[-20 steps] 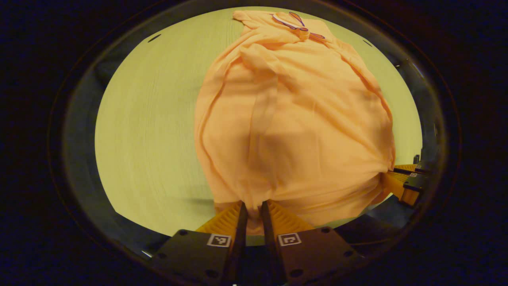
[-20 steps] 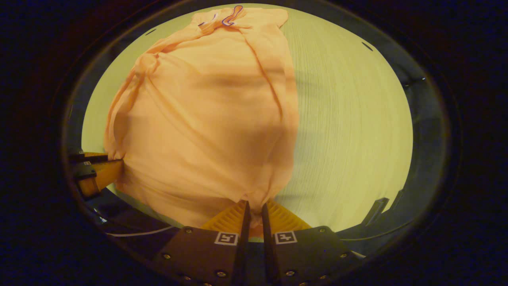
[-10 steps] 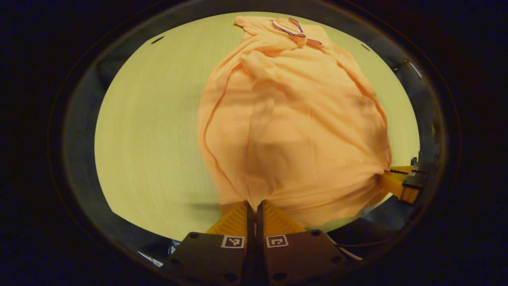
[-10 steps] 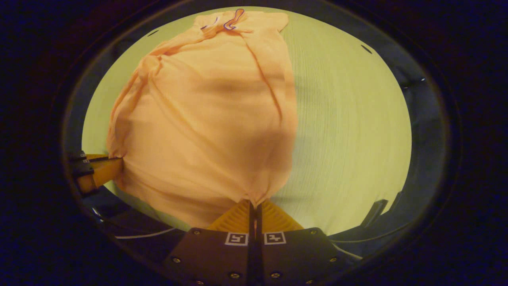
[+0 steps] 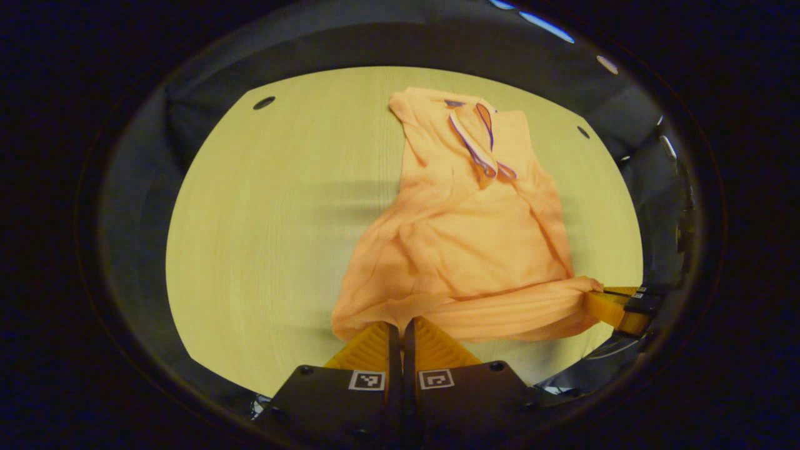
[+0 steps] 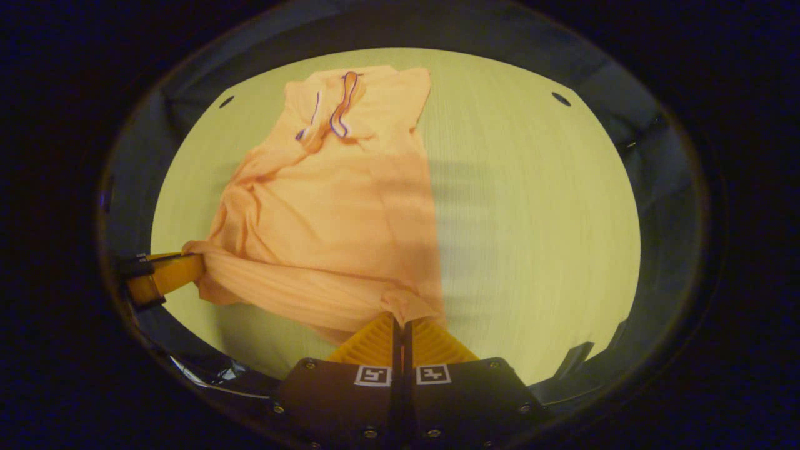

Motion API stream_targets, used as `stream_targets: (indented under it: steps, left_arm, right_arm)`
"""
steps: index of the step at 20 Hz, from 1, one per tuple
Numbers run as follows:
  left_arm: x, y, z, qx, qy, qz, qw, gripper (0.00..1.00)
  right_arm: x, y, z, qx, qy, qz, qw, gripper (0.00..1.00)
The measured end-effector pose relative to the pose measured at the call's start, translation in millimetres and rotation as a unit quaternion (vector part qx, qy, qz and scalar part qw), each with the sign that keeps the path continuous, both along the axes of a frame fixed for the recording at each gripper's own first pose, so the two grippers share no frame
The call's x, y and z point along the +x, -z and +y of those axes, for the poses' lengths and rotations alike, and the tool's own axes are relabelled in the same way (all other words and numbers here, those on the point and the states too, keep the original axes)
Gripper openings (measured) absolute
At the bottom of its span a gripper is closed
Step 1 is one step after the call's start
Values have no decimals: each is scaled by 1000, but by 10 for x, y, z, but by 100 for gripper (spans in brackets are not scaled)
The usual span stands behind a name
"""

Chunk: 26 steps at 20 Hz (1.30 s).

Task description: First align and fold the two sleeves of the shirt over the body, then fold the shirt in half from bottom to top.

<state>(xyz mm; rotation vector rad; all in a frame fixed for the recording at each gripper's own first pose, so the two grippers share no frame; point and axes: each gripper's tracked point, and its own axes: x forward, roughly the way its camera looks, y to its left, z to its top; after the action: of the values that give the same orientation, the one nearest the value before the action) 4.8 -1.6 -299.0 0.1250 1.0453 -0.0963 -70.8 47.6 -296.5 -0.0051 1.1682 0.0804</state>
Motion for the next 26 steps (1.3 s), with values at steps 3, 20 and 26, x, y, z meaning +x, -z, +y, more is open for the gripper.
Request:
stream_targets:
  steps: [3,20,26]
  left_arm:
    - [555,-416,-89,-11,-3,-39,999,5]
    - [2960,-1003,-404,-22,2,-211,977,5]
    - [3424,-1142,-501,-9,19,-295,955,5]
  right_arm:
    - [550,-307,-4,2,5,-42,999,0]
    - [2832,-862,-113,34,88,-201,975,0]
    - [3307,-961,-116,18,114,-288,951,0]
